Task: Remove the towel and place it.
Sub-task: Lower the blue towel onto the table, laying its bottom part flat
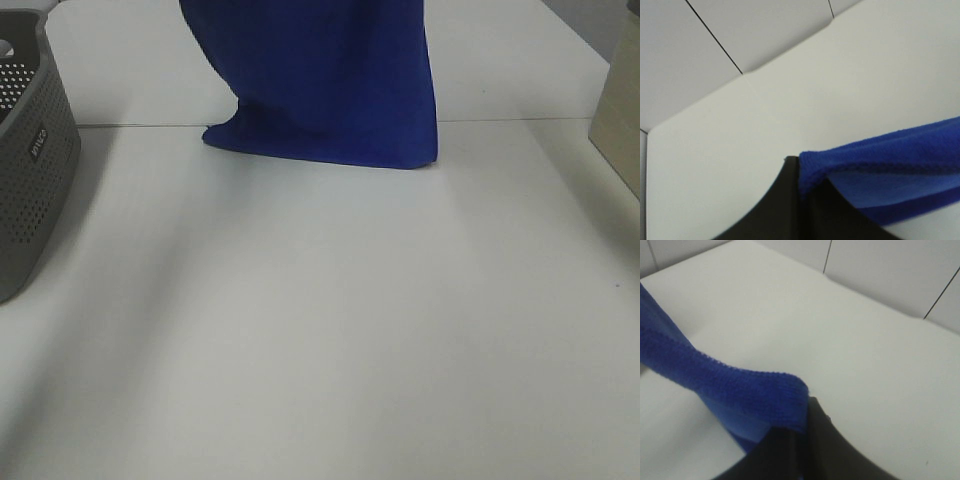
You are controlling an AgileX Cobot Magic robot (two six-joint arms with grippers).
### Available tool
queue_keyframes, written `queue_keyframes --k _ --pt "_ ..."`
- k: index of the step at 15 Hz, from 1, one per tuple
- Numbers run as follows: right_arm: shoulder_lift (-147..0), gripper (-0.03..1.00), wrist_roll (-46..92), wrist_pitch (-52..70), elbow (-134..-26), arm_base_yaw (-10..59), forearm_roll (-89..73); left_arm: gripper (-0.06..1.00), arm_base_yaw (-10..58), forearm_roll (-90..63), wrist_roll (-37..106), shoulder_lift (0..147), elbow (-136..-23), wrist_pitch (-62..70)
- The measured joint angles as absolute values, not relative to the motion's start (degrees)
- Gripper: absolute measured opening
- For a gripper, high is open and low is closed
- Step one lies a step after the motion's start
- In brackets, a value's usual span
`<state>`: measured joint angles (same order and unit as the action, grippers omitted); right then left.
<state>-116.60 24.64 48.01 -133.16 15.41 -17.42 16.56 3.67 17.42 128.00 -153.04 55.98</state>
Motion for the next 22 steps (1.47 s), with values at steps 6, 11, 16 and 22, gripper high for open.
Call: queue_keyframes --k 6,11,16,22 --pt "-115.68 0.02 23.32 68.41 -133.16 15.41 -23.89 0.00 16.56 -0.74 12.61 124.33 -153.04 69.73" --pt "-115.11 0.02 22.75 69.79 -133.16 15.41 -24.87 0.00 16.62 -4.81 10.49 114.36 -136.77 69.79" --pt "-106.11 0.02 21.60 69.96 -119.58 15.41 -25.10 0.00 16.62 -7.05 9.28 97.69 -110.75 69.96" --pt "-96.31 0.02 21.31 69.90 -100.96 15.41 -24.64 0.00 16.67 -12.72 9.28 90.76 -99.75 70.02"
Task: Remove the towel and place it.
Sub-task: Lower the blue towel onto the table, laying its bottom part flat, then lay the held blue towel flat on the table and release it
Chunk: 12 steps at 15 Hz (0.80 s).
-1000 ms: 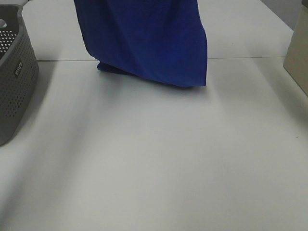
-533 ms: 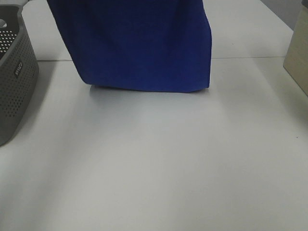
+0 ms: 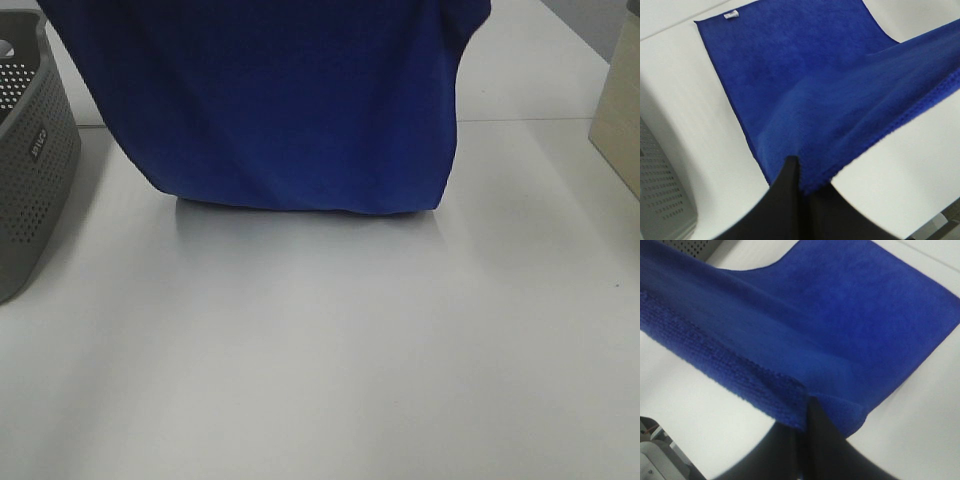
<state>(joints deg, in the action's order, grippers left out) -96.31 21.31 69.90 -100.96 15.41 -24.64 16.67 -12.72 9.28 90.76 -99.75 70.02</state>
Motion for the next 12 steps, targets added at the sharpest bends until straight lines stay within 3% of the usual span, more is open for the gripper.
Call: queue_keyframes --k 12 --pt "-84.97 0.02 21.37 69.61 -76.95 15.47 -21.83 0.00 17.42 -19.54 10.54 84.22 -81.47 69.67"
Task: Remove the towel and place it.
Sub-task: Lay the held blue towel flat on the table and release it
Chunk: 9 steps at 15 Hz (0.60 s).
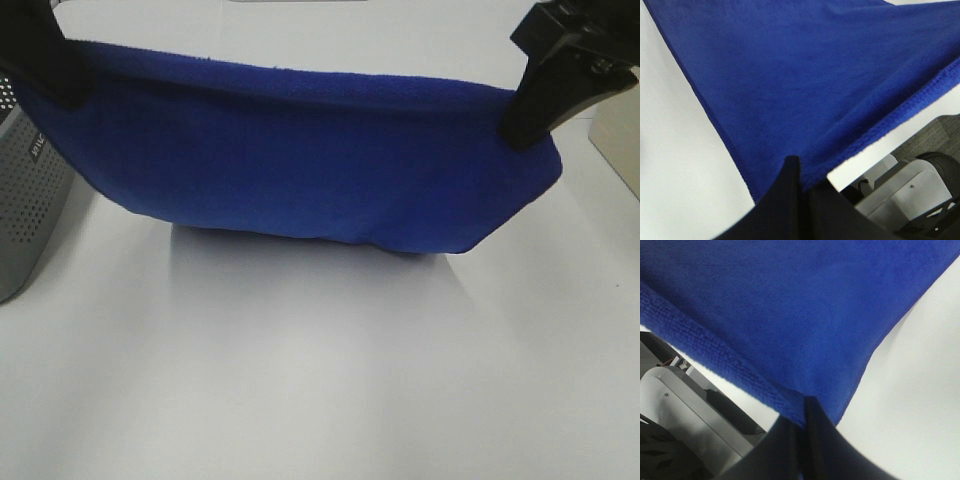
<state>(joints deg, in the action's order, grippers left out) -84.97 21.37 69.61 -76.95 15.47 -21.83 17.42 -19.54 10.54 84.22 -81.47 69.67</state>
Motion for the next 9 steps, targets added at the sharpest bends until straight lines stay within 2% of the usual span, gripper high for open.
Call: queue_keyframes --k 9 --pt "-72.82 0.02 23.09 69.56 -60.33 15.47 -23.43 0.00 24.52 -20.74 9.51 76.32 -66.18 69.39"
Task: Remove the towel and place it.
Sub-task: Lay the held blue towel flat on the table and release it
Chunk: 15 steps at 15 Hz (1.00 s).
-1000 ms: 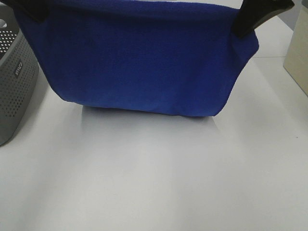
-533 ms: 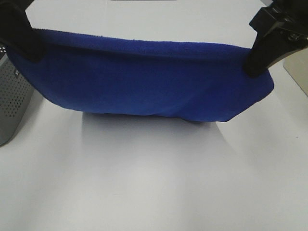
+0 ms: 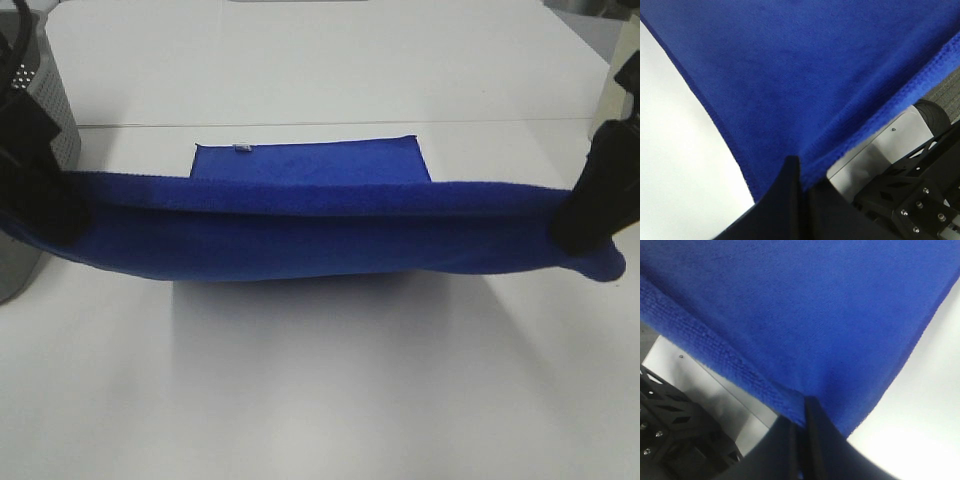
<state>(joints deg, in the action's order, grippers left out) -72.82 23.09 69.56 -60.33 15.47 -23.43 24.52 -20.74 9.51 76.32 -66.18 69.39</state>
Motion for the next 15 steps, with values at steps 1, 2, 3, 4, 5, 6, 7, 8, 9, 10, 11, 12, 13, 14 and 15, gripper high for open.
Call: queue_keyframes --k 1,2,3,4,5,6,7,8,9,10,11,12,13,14,15 --pt "-72.25 0.02 23.09 69.56 -59.13 15.47 -24.06 0.00 24.92 -20.68 9.40 75.69 -65.49 69.39" --pt "-71.28 0.02 23.09 69.56 -56.72 15.47 -25.27 0.00 25.55 -20.74 9.05 74.66 -63.83 69.39" --pt "-70.59 0.02 23.09 69.61 -54.55 15.47 -26.36 0.00 26.53 -20.86 8.82 73.80 -61.59 69.39" --pt "-70.02 0.02 23.09 69.61 -51.91 15.47 -27.44 0.00 27.56 -21.03 8.54 73.17 -59.70 69.44" --pt "-69.79 0.02 23.09 69.61 -48.30 15.47 -28.99 0.00 29.28 -21.37 7.85 72.65 -56.72 69.44" --pt "-69.79 0.02 23.09 69.61 -46.18 15.47 -29.62 0.00 30.31 -21.60 7.56 72.65 -54.89 69.44" --pt "-69.79 0.02 23.09 69.61 -44.06 15.47 -29.97 0.00 31.34 -21.89 7.51 72.65 -53.17 69.44" --pt "-69.73 0.02 23.09 69.61 -42.46 15.47 -30.25 0.00 32.20 -22.63 7.51 72.65 -51.80 69.44" --pt "-69.73 0.02 23.09 69.61 -40.97 15.47 -30.60 0.00 32.72 -23.26 7.51 72.59 -50.19 69.44" --pt "-69.73 0.02 23.09 69.61 -39.36 15.47 -31.00 0.00 32.89 -23.78 7.51 72.54 -48.76 69.27" --pt "-69.73 0.02 23.09 69.61 -37.93 15.47 -31.34 0.00 32.89 -24.35 7.51 72.54 -47.15 69.04" --pt "-69.67 0.02 23.09 69.56 -36.96 15.47 -31.68 0.00 32.89 -24.92 7.51 72.54 -46.01 68.75" --pt "-69.67 0.02 23.09 69.56 -36.04 15.47 -31.97 0.00 32.89 -25.84 7.45 72.54 -45.09 68.75" --pt "-69.67 0.02 23.09 69.56 -35.35 15.47 -31.97 0.00 32.89 -26.99 7.45 72.54 -44.40 68.75" --pt "-69.67 0.02 23.09 69.61 -35.12 15.47 -31.97 0.00 32.89 -28.13 7.45 72.54 -43.49 68.75"
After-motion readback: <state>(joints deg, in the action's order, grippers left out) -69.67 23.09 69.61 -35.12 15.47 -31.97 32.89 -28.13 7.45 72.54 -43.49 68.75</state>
